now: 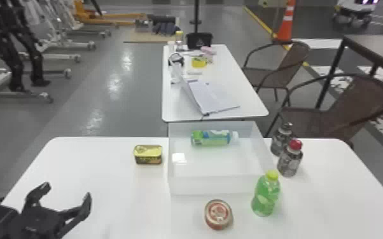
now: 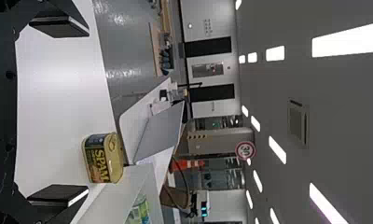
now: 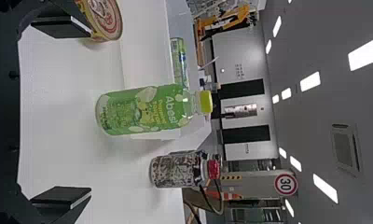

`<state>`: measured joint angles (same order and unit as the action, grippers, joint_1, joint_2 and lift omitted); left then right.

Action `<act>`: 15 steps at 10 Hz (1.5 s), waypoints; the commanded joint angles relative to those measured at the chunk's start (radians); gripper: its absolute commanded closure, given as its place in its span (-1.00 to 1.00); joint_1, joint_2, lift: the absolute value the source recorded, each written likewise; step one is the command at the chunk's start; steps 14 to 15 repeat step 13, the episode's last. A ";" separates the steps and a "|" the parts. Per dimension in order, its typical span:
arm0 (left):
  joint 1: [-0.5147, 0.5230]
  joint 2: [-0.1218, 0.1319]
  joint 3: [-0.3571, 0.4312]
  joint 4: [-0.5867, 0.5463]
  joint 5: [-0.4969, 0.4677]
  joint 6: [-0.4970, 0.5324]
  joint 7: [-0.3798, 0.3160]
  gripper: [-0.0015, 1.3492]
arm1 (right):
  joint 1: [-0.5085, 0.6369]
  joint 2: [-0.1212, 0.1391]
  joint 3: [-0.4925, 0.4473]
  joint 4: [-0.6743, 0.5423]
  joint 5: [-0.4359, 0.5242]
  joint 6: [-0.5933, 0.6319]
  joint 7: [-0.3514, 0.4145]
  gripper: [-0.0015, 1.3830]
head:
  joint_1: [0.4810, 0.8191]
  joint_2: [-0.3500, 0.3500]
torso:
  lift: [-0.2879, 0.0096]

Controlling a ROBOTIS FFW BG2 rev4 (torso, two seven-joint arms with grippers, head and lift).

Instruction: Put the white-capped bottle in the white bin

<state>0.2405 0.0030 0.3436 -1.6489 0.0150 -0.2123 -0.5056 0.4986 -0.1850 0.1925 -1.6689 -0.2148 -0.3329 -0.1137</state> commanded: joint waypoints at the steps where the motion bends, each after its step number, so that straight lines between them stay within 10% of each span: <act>1: 0.071 -0.006 -0.041 -0.002 0.089 -0.044 0.071 -0.82 | 0.000 0.004 0.001 0.004 0.000 0.000 0.000 -0.85 | -0.60 0.00 | 0.26; 15: 0.263 -0.006 -0.080 -0.006 0.166 -0.098 0.154 -0.82 | 0.021 0.012 -0.004 -0.003 0.037 -0.037 -0.006 -0.85 | -0.60 0.00 | 0.26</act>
